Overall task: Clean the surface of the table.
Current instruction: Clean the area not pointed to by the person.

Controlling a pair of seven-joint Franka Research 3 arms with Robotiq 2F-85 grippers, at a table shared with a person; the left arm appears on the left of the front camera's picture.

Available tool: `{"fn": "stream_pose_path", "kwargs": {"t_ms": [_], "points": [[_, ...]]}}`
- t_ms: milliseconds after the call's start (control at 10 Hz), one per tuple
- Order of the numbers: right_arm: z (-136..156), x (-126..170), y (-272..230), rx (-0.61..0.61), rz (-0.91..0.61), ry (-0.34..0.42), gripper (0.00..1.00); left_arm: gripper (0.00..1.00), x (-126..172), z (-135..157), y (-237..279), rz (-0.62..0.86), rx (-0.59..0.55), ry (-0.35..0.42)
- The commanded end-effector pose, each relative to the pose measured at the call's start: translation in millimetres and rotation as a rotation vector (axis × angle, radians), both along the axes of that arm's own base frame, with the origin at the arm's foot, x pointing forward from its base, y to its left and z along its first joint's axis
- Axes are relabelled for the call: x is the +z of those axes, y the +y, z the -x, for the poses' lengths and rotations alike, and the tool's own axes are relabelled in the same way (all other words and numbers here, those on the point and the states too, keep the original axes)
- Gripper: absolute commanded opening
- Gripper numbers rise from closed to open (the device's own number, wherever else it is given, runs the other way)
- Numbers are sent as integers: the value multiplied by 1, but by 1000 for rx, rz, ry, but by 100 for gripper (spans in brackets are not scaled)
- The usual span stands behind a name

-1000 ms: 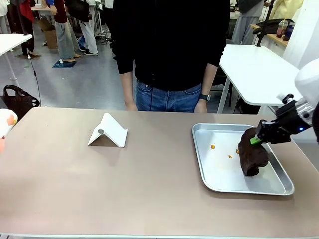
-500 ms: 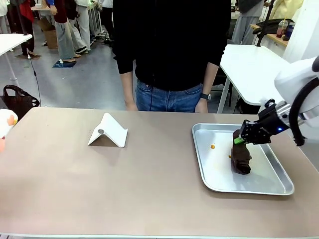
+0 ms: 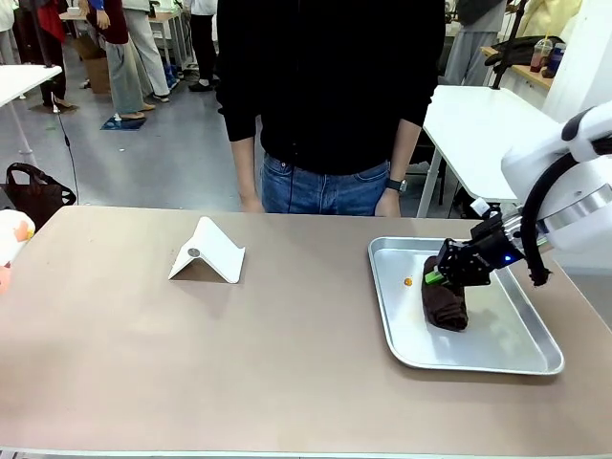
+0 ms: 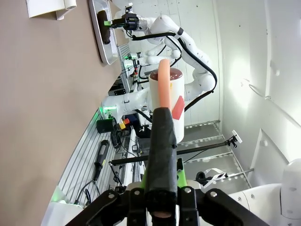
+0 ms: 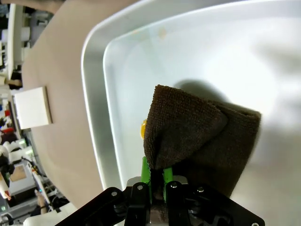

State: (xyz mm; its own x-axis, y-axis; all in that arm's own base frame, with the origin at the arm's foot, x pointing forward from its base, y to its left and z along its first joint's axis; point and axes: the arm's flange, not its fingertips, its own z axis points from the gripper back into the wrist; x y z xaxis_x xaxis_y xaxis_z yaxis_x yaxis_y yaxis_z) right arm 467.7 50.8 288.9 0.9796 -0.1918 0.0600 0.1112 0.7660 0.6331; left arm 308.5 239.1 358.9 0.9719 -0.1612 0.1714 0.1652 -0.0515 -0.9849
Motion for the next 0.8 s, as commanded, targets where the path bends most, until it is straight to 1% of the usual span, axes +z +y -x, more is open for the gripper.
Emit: {"fn": "stream_pose_path", "kwargs": {"t_ms": [0,100,200,500,700], "points": [[-6,-4,14,30,-66,-28,11,22,12,2,4,17,5,4],[-5,-5,24,50,-76,-39,11,22,12,2,4,17,5,4],[-5,-8,34,79,-79,-30,11,22,12,2,4,17,5,4],[-7,-15,63,139,-29,-28,11,22,12,2,4,17,5,4],[-9,-18,64,133,2,-28,11,22,12,2,4,17,5,4]]}}
